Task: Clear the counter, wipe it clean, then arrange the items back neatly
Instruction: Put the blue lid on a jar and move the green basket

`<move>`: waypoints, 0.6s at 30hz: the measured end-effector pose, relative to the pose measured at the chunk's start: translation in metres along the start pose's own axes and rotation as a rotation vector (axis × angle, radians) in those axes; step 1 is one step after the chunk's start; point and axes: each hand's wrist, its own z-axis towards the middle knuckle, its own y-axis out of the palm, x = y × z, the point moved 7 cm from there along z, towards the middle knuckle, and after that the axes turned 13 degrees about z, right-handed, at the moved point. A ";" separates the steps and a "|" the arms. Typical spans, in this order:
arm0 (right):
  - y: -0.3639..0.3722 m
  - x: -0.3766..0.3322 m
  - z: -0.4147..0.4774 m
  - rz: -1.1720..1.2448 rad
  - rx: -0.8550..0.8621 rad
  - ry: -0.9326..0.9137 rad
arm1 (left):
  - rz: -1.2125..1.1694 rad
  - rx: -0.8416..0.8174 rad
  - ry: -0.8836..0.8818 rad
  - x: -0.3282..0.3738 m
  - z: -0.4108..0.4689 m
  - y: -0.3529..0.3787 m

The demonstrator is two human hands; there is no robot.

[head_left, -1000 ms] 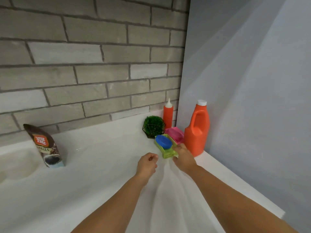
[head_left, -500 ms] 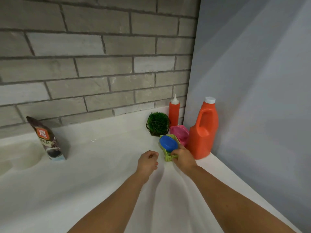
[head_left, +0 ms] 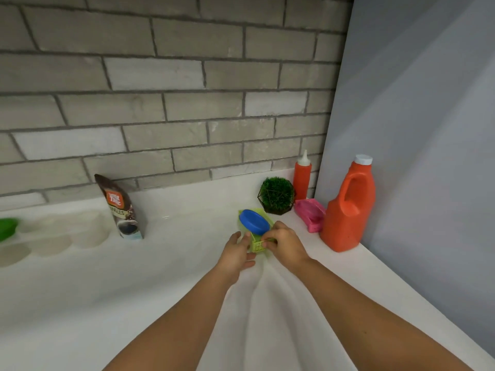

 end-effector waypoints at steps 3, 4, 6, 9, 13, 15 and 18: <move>0.022 -0.025 -0.001 0.069 -0.041 -0.048 | -0.117 -0.002 0.010 0.000 -0.012 -0.025; 0.030 -0.033 -0.002 0.079 -0.057 -0.065 | -0.159 0.010 0.018 -0.001 -0.015 -0.035; 0.043 -0.050 -0.004 0.106 -0.081 -0.095 | -0.211 0.041 0.034 -0.004 -0.022 -0.055; 0.062 -0.077 -0.009 0.122 -0.118 -0.129 | -0.237 0.064 0.044 -0.012 -0.037 -0.085; 0.090 -0.120 -0.016 0.120 -0.169 -0.176 | -0.255 0.060 0.055 -0.020 -0.060 -0.129; 0.104 -0.144 -0.019 0.136 -0.144 -0.191 | -0.253 0.056 0.062 -0.025 -0.073 -0.156; 0.120 -0.182 -0.020 0.185 -0.058 -0.181 | -0.225 0.071 0.074 -0.032 -0.097 -0.202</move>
